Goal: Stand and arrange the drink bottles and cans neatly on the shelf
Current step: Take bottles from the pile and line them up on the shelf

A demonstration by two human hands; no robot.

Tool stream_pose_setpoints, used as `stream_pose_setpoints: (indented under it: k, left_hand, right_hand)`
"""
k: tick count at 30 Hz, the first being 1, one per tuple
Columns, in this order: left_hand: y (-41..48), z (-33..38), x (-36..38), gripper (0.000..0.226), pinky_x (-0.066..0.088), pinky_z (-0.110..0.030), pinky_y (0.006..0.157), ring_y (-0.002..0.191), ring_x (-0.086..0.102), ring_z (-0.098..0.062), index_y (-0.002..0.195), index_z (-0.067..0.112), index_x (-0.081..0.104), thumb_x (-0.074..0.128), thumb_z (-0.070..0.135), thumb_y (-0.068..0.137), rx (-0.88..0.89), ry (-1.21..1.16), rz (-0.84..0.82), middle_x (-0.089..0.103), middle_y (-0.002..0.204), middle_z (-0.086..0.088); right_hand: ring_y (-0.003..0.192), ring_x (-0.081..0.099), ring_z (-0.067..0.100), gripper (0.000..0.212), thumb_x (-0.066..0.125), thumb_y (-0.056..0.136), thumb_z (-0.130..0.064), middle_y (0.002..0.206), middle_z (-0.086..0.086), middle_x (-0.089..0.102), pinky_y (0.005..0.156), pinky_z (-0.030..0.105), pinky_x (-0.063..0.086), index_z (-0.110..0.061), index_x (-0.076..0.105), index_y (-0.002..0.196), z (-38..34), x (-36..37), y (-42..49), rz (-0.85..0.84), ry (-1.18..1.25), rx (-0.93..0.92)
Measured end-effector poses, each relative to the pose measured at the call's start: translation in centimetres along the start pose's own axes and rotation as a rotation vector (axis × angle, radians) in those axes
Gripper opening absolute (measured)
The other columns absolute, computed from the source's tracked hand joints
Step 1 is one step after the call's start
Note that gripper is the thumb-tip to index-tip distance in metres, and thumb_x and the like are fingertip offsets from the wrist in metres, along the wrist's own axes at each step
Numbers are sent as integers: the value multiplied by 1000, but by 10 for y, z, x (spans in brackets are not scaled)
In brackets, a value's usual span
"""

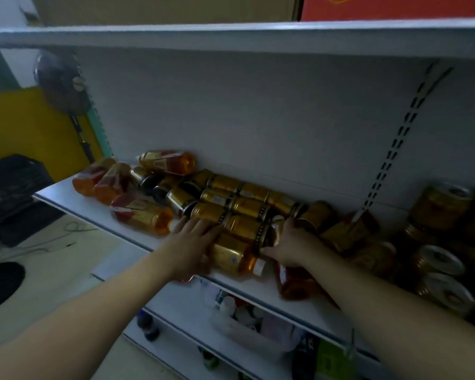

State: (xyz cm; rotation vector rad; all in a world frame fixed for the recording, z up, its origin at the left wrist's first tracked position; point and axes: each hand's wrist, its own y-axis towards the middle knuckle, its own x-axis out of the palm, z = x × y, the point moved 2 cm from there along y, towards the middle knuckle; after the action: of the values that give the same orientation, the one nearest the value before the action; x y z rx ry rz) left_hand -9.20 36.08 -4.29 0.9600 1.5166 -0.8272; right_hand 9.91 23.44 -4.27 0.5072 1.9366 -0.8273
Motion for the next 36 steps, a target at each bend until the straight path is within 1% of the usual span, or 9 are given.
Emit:
stream_pose_setpoints:
  k: [4, 7, 11, 15, 18, 21, 24, 27, 36]
  left_hand:
    - [11, -13, 3, 90, 8, -41, 117, 141, 17, -24, 150, 32, 16, 66, 53, 77, 75, -62, -7, 22, 152, 2]
    - [16, -24, 8, 87, 9, -38, 117, 142, 18, -16, 148, 33, 21, 66, 54, 77, 133, -174, -17, 25, 153, 8]
    - [16, -39, 5, 84, 23, -39, 114, 136, 29, -16, 145, 28, 32, 74, 45, 74, 117, -437, 3, 36, 147, 6]
    - [12, -53, 6, 77, 52, -41, 88, 104, 59, -21, 131, 26, 46, 80, 39, 63, -6, -959, -14, 56, 118, 1]
    - [11, -44, -2, 59, 49, -26, 74, 90, 59, -10, 122, 24, 48, 80, 27, 73, -33, -1159, -5, 59, 101, 9]
    - [10, -22, -20, 54, 41, -17, 67, 84, 54, -1, 121, 20, 46, 76, 25, 77, -12, -1314, -4, 56, 95, 13]
    - [8, 9, -36, 54, 47, -32, 85, 97, 60, -14, 119, 28, 43, 77, 22, 77, 52, -1477, -50, 61, 104, 7]
    - [2, 49, -59, 45, 46, -32, 82, 91, 60, -7, 104, 36, 46, 76, 15, 77, 140, -1568, -76, 63, 100, 10]
    - [-28, 218, -120, 57, 50, -22, 76, 98, 63, -7, 122, 27, 48, 78, 12, 75, 443, -1645, -124, 66, 107, 8]
  right_hand:
    - [127, 46, 34, 107, 67, 83, -42, 146, 18, 41, 89, 32, 42, -9, -6, 154, -3, -3, -1, 48, 25, 35]
    - [124, 48, 32, 95, 69, 80, -39, 142, 15, 45, 82, 29, 39, -7, 16, 150, -5, -9, -10, 173, 74, 57]
    - [110, 53, 28, 88, 73, 77, -34, 132, 10, 48, 79, 28, 36, -16, 23, 146, -10, -19, -31, 300, 266, 132]
    - [99, 53, 17, 63, 77, 71, -19, 109, -2, 52, 72, 25, 36, -19, 43, 124, -15, -23, -56, 520, 516, 115]
    - [98, 47, 10, 77, 76, 73, -7, 99, -13, 45, 75, 20, 38, -27, 35, 135, -19, -24, -84, 599, 640, 107]
    - [110, 54, 19, 88, 77, 69, -9, 119, -2, 54, 87, 30, 48, -31, 31, 142, -15, -21, -108, 690, 728, 131]
    - [104, 57, 18, 85, 79, 68, -8, 111, -5, 56, 83, 30, 47, -32, 35, 137, -4, -21, -138, 774, 793, 158]
    - [94, 56, 11, 86, 81, 67, -5, 104, -12, 56, 81, 26, 42, -30, 36, 136, 15, -27, -176, 870, 799, 173]
    - [101, 52, 16, 86, 85, 69, -10, 111, -6, 50, 85, 27, 39, -25, 37, 139, 136, -54, -313, 1154, 760, 299]
